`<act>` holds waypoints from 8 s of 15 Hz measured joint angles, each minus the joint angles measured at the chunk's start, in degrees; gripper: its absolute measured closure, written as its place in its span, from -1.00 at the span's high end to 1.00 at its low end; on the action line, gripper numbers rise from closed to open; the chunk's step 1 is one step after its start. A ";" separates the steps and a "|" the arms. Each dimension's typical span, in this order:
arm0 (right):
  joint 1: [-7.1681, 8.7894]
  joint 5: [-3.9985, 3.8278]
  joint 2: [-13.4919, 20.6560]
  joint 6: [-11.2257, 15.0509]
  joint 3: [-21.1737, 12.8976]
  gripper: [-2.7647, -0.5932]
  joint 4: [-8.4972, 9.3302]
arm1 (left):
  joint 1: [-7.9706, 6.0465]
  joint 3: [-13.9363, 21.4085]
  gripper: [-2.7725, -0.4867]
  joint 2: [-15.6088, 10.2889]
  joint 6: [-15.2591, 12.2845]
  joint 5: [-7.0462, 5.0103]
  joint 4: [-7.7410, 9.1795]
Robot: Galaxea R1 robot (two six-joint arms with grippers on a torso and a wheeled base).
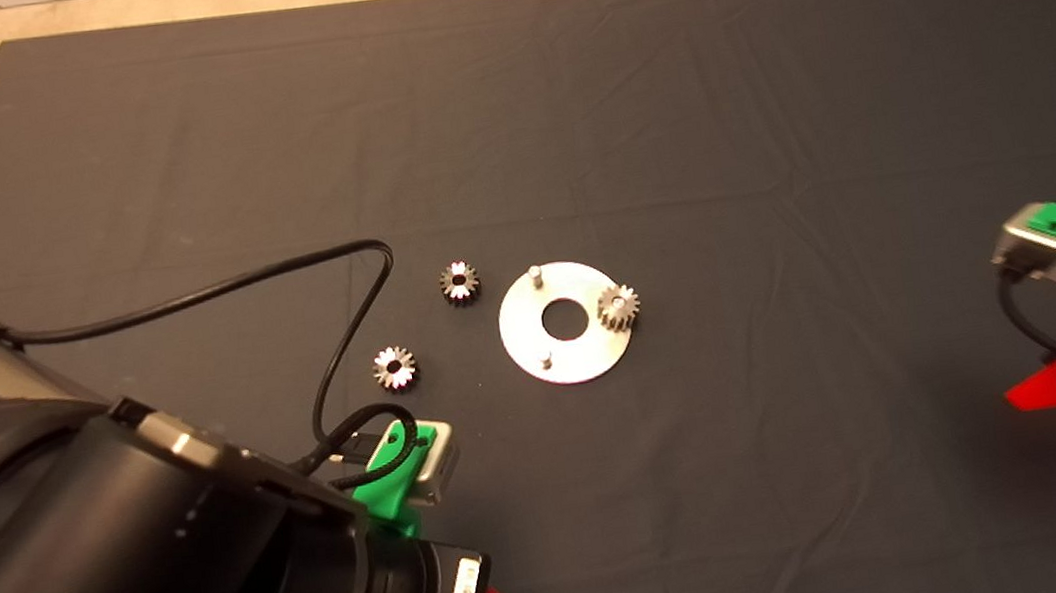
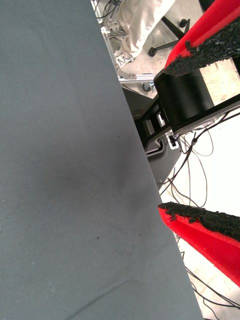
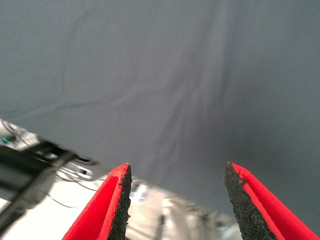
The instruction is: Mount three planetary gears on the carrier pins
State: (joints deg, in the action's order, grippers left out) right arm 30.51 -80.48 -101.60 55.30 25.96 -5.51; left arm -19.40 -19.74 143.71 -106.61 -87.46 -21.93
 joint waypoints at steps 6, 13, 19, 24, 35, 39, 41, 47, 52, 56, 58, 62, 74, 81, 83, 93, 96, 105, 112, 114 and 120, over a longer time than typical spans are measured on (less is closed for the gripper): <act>-0.01 2.44 1.55 11.68 -4.35 -0.31 0.20 | 0.00 -1.42 0.13 2.71 6.37 0.02 0.05; -0.41 3.58 1.47 11.65 -4.61 -0.31 0.22 | -0.04 -13.40 0.13 -0.11 32.62 0.05 -0.15; -2.65 3.50 1.14 11.63 -4.58 -0.31 0.26 | -0.98 -17.01 0.13 -7.04 40.82 0.00 -2.97; -2.73 3.34 1.14 11.62 -4.58 -0.31 0.26 | -0.96 -20.33 0.13 -8.82 44.60 0.00 -9.52; -2.74 3.34 1.14 11.62 -4.58 -0.31 0.26 | 2.66 -23.00 0.13 -7.71 44.48 -0.02 -19.12; -2.73 3.40 1.30 11.62 -4.58 -0.31 0.27 | 5.23 -23.31 0.13 -6.86 43.26 0.02 -22.55; -2.74 3.45 1.32 11.62 -4.58 -0.31 0.28 | 5.62 -23.45 0.13 -6.45 42.94 0.00 -24.08; -2.75 3.44 1.52 11.63 -4.58 -0.31 0.30 | 6.84 -25.30 0.13 -6.25 42.58 0.02 -27.79; -2.73 3.41 1.58 11.62 -4.58 -0.31 0.30 | 8.13 -25.88 0.13 -6.24 41.59 0.02 -28.37; -2.75 3.44 1.58 11.63 -4.58 -0.31 0.30 | 9.25 -25.88 0.13 -6.13 39.94 0.03 -30.71; -2.75 3.41 1.58 11.63 -4.58 -0.31 0.30 | 9.70 -25.88 0.06 -6.12 39.77 1.66 -30.71; -2.74 3.52 1.60 11.63 -4.58 -0.31 0.30 | 9.69 -25.88 -0.06 -6.09 38.47 3.64 -31.40; -2.75 3.61 1.60 11.62 -4.58 -0.31 0.33 | 9.70 -25.88 -0.40 -6.14 38.34 3.52 -32.15; -2.75 3.64 1.62 11.62 -4.58 -0.31 0.38 | 10.68 -25.88 -0.44 -6.14 38.34 3.34 -33.68; -2.73 3.72 1.60 11.63 -4.58 -0.31 0.39 | 11.30 -25.88 -0.45 -6.14 38.32 3.33 -33.88; -2.73 3.78 1.62 11.63 -4.58 -0.31 0.39 | 11.30 -25.79 -0.62 -6.14 38.01 3.36 -34.01; -2.73 3.78 1.65 11.63 -4.58 -0.31 0.39 | 11.63 -24.99 -0.67 -6.12 38.01 3.55 -33.96; -2.73 3.80 1.62 11.63 -4.58 -0.31 0.39 | 11.50 -19.29 -0.83 -6.07 36.71 2.06 -34.03; -2.73 3.80 1.65 11.62 -4.58 -0.31 0.41 | 8.09 -18.30 -0.89 2.38 35.06 0.68 -33.99; -2.73 3.85 1.65 11.62 -4.58 -0.31 0.41 | 7.19 -18.30 -0.90 2.16 35.02 -0.11 -34.02; -2.73 3.83 1.79 11.63 -4.58 -0.31 0.41 | 7.16 -21.73 -0.90 9.00 34.91 0.23 -33.90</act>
State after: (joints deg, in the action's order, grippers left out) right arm 27.78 -76.65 -99.81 66.93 21.38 -5.10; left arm -12.24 -41.47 152.71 -71.69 -87.23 -55.83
